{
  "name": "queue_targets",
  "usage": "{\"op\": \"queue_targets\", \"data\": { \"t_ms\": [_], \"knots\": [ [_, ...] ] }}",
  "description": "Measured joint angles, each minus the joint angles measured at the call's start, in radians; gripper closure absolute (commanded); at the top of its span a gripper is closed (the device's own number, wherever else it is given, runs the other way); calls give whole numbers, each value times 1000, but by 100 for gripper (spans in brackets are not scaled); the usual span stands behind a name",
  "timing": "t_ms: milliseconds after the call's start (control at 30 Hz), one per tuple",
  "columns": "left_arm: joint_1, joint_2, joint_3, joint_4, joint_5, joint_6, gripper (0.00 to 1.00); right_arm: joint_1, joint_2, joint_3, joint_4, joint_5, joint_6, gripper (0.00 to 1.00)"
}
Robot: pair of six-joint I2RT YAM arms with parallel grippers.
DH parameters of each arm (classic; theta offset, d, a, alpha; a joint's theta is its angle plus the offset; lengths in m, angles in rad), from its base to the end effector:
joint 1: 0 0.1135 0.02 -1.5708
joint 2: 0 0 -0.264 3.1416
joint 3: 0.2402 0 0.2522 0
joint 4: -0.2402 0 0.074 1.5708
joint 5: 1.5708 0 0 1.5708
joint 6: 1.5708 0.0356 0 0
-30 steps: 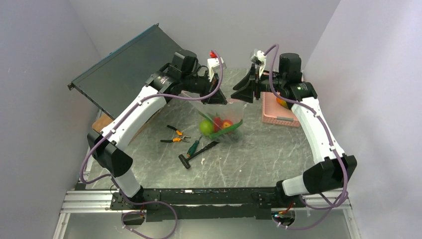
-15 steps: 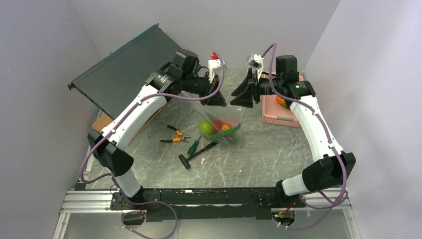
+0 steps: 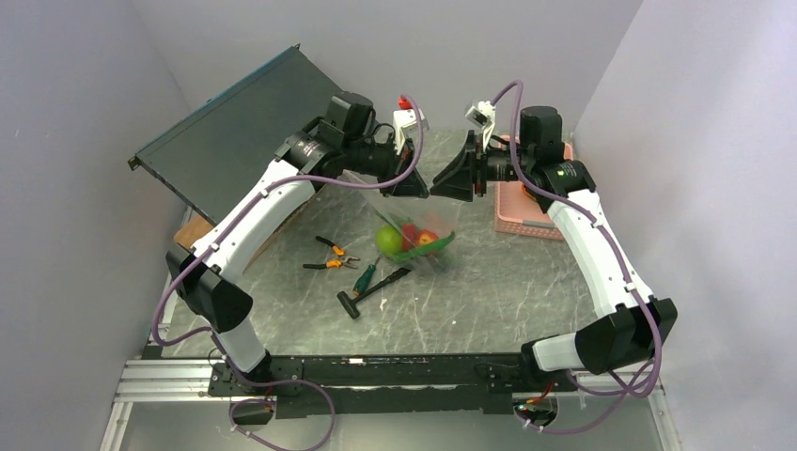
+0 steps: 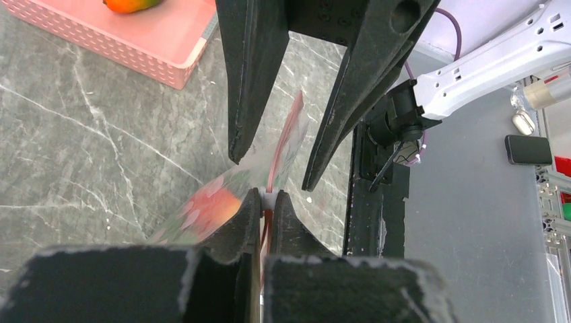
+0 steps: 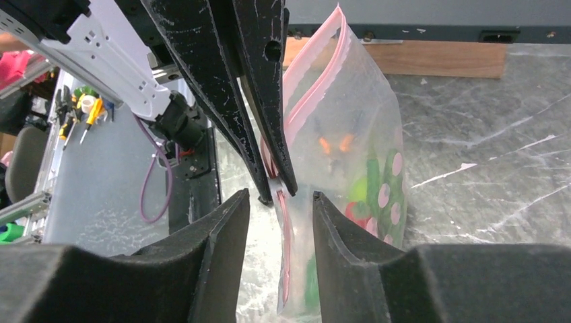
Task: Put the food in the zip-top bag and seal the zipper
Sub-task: Zip the zipper food storage bag at the center of the board.
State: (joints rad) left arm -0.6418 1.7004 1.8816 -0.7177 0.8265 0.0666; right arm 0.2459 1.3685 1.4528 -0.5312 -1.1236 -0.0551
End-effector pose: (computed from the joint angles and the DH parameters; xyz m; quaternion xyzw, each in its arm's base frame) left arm 0.2796 -0.2416 0.4283 0.4623 0.6778 -0.4632 0.3352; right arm 0.2702 0.1009 0.4139 -0.3880 0.6655 0.4917 0.4060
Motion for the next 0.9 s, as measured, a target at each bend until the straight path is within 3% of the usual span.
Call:
{"op": "queue_targets", "data": {
  "t_ms": [33,167,300,433,467,700,900],
  "knots": [
    [0,0,0,2,0,0,100,0,0,1,-10,1,-12,55],
    [0,0,0,2,0,2,100,3,0,2,-47,14,-56,71],
    [0,0,0,2,5,5,100,4,6,6,-78,-3,-86,72],
    [0,0,0,2,6,14,100,4,8,6,-97,-5,-105,98],
    [0,0,0,2,7,18,100,4,8,6,-98,-5,-109,100],
    [2,2,0,-2,3,18,100,26,-14,-29,-47,62,-79,100],
    [4,19,0,-16,-22,13,100,141,-206,-233,142,470,-6,100]
  ]
}}
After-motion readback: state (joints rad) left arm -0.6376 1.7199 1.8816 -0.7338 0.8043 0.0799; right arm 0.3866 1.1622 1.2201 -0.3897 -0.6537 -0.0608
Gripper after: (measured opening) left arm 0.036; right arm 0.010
